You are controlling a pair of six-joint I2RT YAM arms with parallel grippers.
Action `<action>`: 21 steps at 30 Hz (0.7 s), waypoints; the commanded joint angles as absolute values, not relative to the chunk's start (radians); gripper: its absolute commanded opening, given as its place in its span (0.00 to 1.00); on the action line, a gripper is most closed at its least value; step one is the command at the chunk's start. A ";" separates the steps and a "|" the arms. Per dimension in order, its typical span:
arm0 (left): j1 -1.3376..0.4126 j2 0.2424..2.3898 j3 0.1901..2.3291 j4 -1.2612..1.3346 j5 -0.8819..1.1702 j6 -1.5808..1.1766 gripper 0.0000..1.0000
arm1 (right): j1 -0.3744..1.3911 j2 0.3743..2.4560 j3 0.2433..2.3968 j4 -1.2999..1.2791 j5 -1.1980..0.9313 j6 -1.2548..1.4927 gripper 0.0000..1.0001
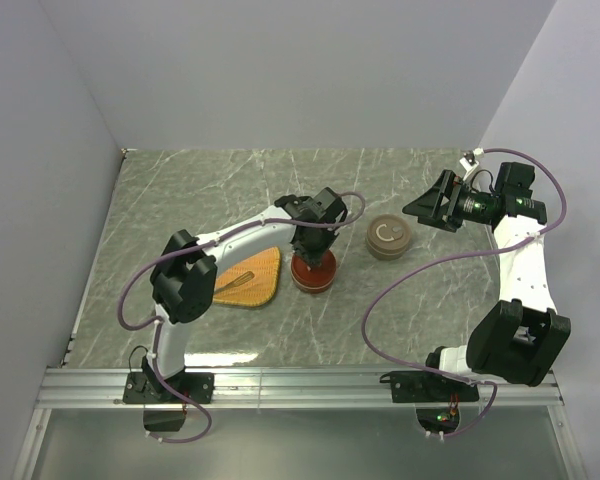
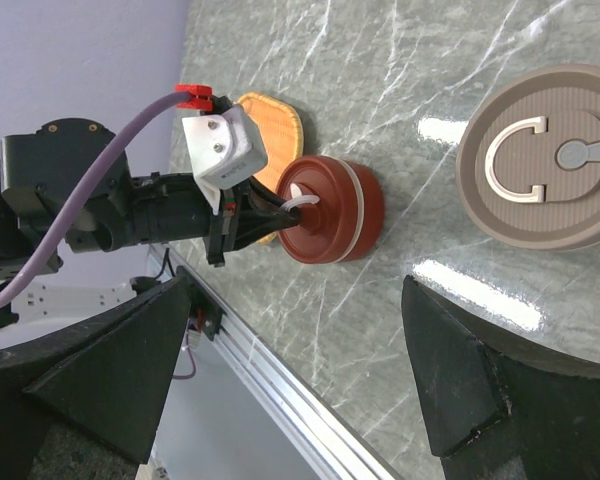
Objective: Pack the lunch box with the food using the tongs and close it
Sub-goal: Put the lid back on the lunch box
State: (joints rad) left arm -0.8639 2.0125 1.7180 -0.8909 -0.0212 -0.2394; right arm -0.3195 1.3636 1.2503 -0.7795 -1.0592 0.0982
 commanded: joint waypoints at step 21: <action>-0.854 2.043 1.595 -0.854 0.103 0.127 0.00 | -0.333 1.394 1.342 -0.887 -1.026 -0.057 0.93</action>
